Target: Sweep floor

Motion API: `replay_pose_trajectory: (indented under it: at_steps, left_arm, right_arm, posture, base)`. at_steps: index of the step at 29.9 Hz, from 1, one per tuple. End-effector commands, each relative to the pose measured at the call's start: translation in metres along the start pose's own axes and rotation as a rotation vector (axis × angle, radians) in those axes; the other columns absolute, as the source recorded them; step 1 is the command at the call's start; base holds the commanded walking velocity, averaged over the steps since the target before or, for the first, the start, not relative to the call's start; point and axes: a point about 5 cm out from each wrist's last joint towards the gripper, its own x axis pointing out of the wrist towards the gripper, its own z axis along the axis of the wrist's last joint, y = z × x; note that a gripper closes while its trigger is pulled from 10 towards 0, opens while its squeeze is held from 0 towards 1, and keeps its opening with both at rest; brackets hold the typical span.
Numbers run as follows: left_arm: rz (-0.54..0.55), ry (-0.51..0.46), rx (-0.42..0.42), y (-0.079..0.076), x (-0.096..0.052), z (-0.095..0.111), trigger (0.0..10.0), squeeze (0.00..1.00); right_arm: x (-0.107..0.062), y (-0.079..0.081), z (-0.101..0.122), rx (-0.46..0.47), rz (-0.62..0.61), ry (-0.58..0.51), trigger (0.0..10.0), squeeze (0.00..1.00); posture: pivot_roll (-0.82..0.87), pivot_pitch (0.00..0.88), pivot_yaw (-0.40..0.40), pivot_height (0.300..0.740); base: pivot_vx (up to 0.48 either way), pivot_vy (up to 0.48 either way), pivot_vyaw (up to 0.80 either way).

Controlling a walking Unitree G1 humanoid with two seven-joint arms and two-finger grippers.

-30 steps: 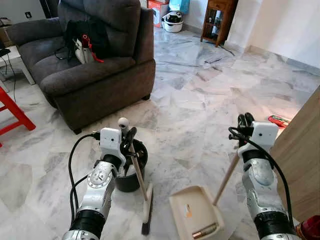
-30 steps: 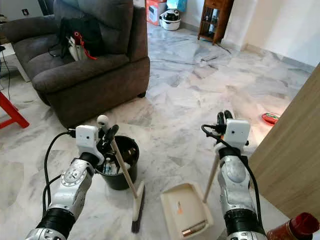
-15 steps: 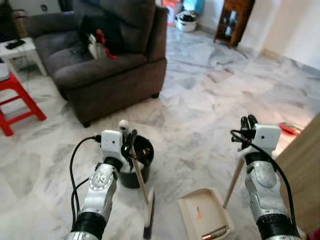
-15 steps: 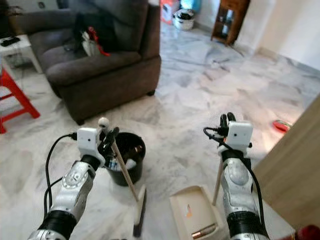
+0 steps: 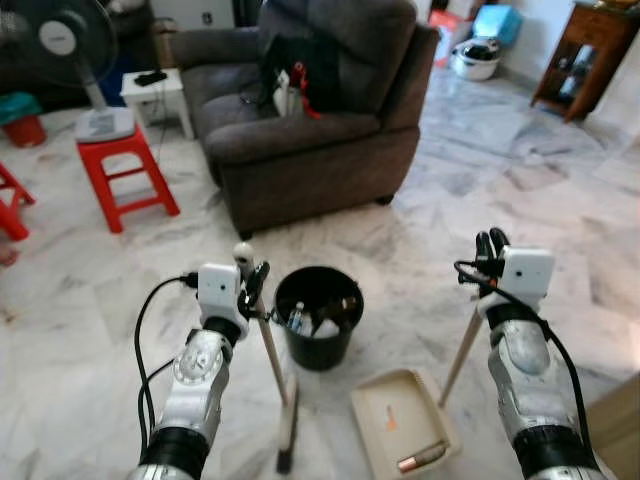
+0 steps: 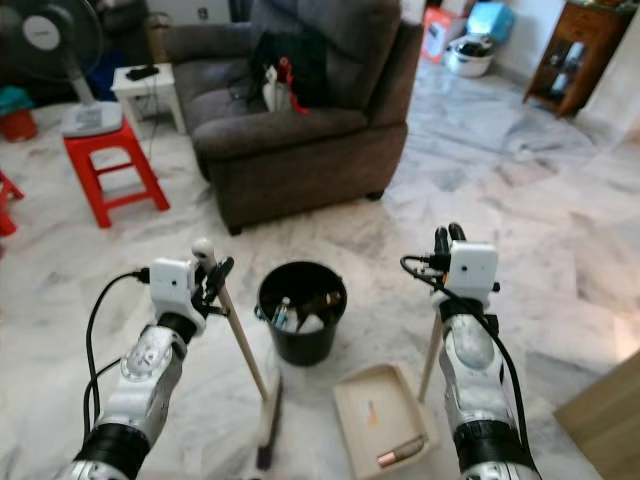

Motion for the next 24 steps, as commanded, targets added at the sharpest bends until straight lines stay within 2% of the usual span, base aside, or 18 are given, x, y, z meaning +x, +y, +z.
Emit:
replay_pose_trajectory:
  at_steps: [1, 12, 24]
  left_arm:
    - [-0.010, -0.033, -0.006, -0.0032, 0.0025, 0.0056, 10.0, 0.00]
    - [-0.021, -0.021, 0.008, -0.0100, 0.0025, 0.0025, 10.0, 0.00]
    - [-0.031, -0.028, 0.004, -0.0126, 0.0020, 0.0028, 10.0, 0.00]
  right_arm:
    - [0.0046, 0.0011, 0.0078, 0.003, 0.003, -0.036, 10.0, 0.00]
    - [0.0051, 0.0067, 0.0075, 0.005, 0.015, -0.041, 10.0, 0.00]
    - [0.0041, 0.0078, 0.0071, 0.010, 0.016, -0.046, 10.0, 0.00]
  posture:
    - [0.06, 0.000, -0.049, 0.740]
    - [0.05, 0.000, -0.047, 0.740]
    - [0.04, 0.000, -0.047, 0.740]
  base:
    - [0.000, 0.000, 0.00]
    - [0.000, 0.000, 0.00]
    - [0.000, -0.288, 0.00]
